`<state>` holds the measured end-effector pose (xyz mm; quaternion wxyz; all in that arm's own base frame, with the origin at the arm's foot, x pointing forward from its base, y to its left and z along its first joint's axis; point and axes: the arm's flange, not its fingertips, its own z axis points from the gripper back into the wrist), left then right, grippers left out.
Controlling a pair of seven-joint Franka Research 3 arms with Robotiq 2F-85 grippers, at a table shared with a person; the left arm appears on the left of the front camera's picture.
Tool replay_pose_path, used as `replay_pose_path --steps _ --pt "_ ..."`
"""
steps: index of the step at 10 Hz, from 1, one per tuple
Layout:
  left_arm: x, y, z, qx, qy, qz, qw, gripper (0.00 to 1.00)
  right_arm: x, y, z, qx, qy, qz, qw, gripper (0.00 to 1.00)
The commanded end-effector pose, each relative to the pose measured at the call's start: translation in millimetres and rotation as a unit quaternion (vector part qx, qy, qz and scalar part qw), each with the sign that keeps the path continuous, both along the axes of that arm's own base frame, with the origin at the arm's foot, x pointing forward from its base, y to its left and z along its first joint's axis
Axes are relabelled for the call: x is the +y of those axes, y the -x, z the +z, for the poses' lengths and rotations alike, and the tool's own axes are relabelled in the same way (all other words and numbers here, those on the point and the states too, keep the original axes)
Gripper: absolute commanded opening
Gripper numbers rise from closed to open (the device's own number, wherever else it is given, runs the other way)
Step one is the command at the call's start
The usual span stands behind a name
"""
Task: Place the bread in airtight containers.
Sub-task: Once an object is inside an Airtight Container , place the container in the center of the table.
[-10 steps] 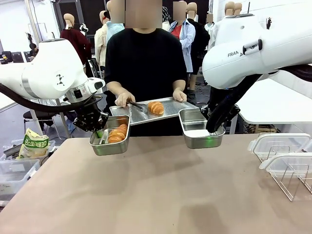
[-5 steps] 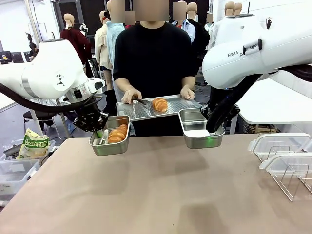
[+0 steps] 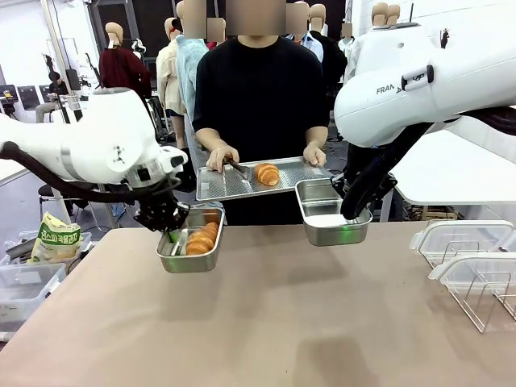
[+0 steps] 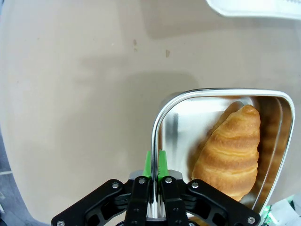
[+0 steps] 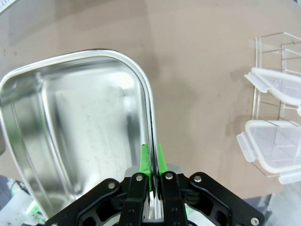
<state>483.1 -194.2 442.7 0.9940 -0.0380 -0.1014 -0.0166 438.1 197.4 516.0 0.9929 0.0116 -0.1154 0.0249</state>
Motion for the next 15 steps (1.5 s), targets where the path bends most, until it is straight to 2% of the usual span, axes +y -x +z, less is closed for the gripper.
replay_pose_path --steps 1,3,5,6,8,12,15 --pt "-10 -9 -29 -0.018 -0.020 -0.013 1.000 0.00 0 0 3 -0.003 -0.005 0.001 1.000 0.00" --pt "-10 -20 -69 0.000 -0.023 0.006 1.000 0.00 0 0 3 -0.003 -0.005 0.001 1.000 0.00" --pt "-7 -22 -90 -0.010 -0.020 0.026 0.999 0.00 0 0 3 -0.003 -0.005 0.001 1.000 0.00" --pt "-5 -27 -104 0.002 -0.020 0.029 0.999 0.00 0 0 3 -0.003 -0.005 0.001 1.000 0.00" --pt "-1 -28 -108 -0.008 -0.022 0.039 0.999 0.00 0 0 3 -0.003 -0.005 0.001 1.000 0.00" --pt "2 -35 -114 -0.002 -0.016 0.038 0.999 0.00 0 0 3 -0.003 -0.005 0.001 1.000 0.00" --pt "3 -38 -112 0.001 -0.022 0.038 0.999 0.59 0 0 3 -0.003 -0.005 0.001 1.000 0.00"
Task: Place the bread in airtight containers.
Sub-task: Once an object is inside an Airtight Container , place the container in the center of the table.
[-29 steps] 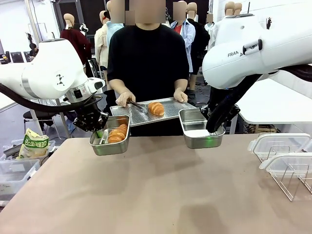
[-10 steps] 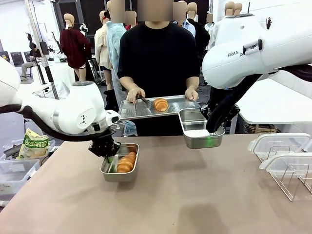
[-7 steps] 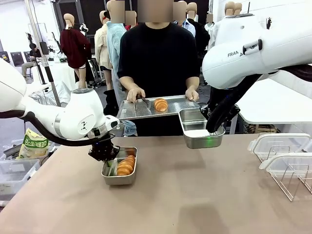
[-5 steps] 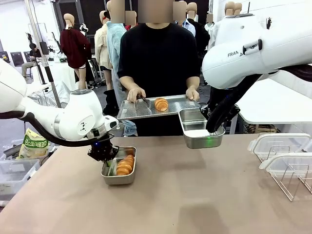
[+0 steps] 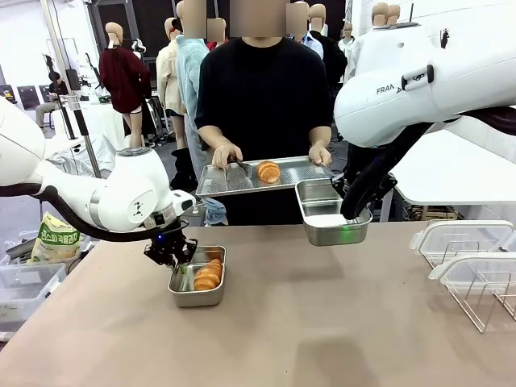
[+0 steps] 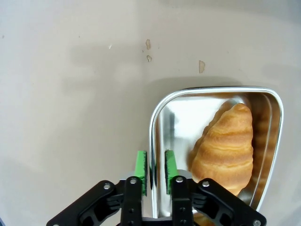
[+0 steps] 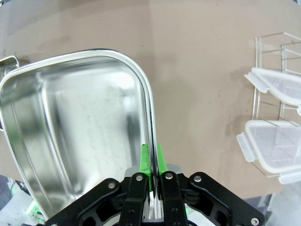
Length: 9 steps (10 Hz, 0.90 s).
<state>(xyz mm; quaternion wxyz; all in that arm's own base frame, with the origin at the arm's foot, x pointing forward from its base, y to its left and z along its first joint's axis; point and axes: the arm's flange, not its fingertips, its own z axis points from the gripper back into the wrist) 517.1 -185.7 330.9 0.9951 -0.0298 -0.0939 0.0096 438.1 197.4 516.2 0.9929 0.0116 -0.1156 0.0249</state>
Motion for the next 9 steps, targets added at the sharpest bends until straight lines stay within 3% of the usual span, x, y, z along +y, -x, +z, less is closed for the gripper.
replay_pose_path --steps 1,2,5,9 --pt "-5 -6 1 -0.008 -0.017 0.018 1.000 0.78 0 0 3 -0.002 -0.005 0.001 1.000 0.00" --pt "-4 -6 4 -0.013 -0.019 0.020 1.000 0.98 0 0 3 -0.002 -0.005 0.001 1.000 0.00" --pt "-2 -8 12 -0.016 -0.025 0.020 0.999 1.00 0 0 3 -0.002 -0.005 0.001 1.000 0.00" --pt "-4 -7 9 0.008 -0.020 0.012 1.000 1.00 0 0 3 -0.002 -0.005 0.001 1.000 0.00"
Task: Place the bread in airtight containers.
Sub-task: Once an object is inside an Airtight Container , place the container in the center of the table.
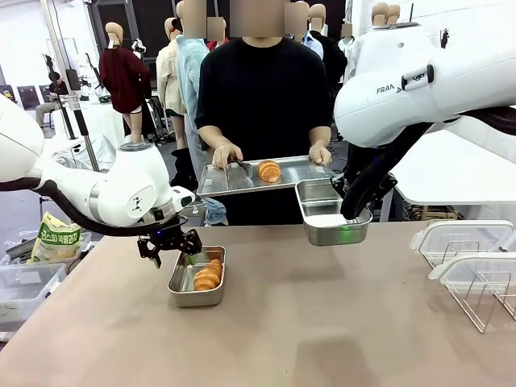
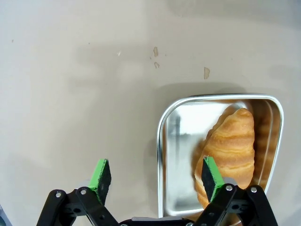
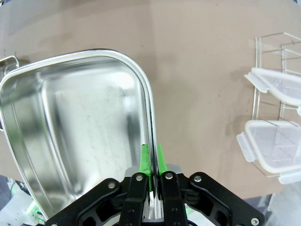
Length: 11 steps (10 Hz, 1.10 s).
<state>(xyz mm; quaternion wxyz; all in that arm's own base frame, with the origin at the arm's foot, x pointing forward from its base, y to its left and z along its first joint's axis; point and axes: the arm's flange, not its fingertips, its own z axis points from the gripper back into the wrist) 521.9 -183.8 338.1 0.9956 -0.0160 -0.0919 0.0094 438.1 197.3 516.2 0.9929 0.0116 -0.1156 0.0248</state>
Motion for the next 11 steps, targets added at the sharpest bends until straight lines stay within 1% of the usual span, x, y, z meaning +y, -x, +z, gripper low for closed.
replay_pose_path --steps 1,2,11 --pt "-5.3 -1.2 2.5 0.007 -0.004 0.016 1.000 1.00 -0.3 0.4 3.2 -0.002 -0.005 0.001 1.000 0.00" --pt "0.0 0.0 0.0 0.000 0.000 0.000 1.000 1.00 -0.3 0.4 3.2 -0.002 -0.005 0.001 1.000 0.00" --pt "0.0 0.0 0.0 0.000 0.000 0.000 1.000 1.00 -0.3 0.4 3.2 -0.002 -0.005 0.001 1.000 0.00"
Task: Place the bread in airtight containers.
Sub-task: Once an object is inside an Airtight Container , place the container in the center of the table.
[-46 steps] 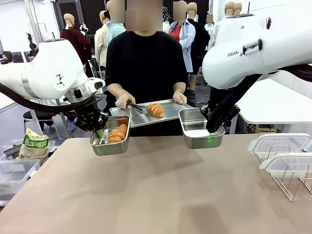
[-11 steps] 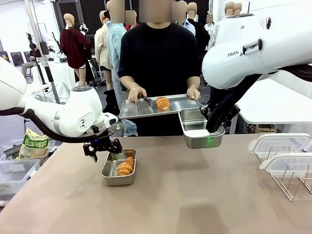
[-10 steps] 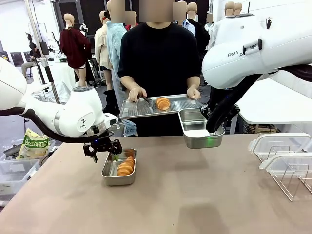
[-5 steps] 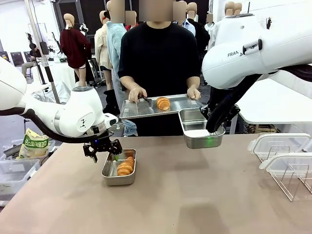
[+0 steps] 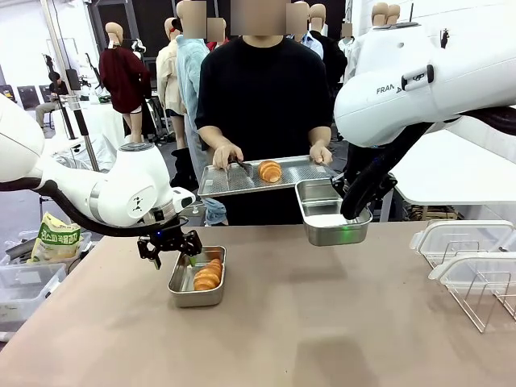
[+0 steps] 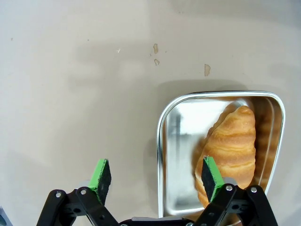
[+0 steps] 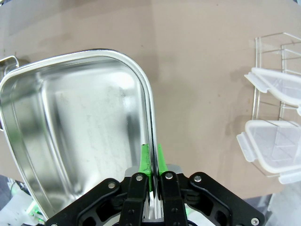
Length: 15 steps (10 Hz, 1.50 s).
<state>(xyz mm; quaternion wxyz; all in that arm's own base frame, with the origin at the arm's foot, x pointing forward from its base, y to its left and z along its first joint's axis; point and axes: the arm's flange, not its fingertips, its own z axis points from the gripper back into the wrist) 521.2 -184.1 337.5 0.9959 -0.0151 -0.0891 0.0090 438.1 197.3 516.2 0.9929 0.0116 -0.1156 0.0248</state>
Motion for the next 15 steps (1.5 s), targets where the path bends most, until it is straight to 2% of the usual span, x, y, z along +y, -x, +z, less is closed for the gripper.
replay_pose_path --steps 1,2,5,7,8,10,13,14,15 --pt "0 -1 1 -0.003 0.001 0.000 1.000 1.00 0 0 3 -0.002 -0.005 0.001 1.000 0.00" --pt "0 0 0 0.000 0.000 0.000 1.000 1.00 0 0 3 -0.002 -0.005 0.001 1.000 0.00" --pt "3 17 110 -0.053 -0.005 -0.069 0.996 1.00 0 0 3 -0.002 -0.005 0.001 1.000 0.00" --pt "5 27 152 -0.055 -0.048 -0.088 0.993 1.00 0 0 3 -0.002 -0.005 0.001 1.000 0.00" --pt "6 32 165 -0.053 -0.049 -0.117 0.991 1.00 0 0 3 -0.002 -0.005 0.001 1.000 0.00" --pt "9 44 185 -0.083 -0.037 -0.129 0.988 1.00 0 0 3 -0.002 -0.005 0.001 1.000 0.00" --pt "8 42 178 -0.073 -0.021 -0.136 0.988 1.00 0 0 3 -0.002 -0.005 0.001 1.000 0.00" --pt "3 43 190 -0.078 -0.035 -0.129 0.988 1.00 0 0 3 -0.002 -0.005 0.001 1.000 0.00" --pt "3 43 190 -0.078 -0.035 -0.129 0.988 1.00 0 0 3 -0.002 -0.005 0.001 1.000 0.00"
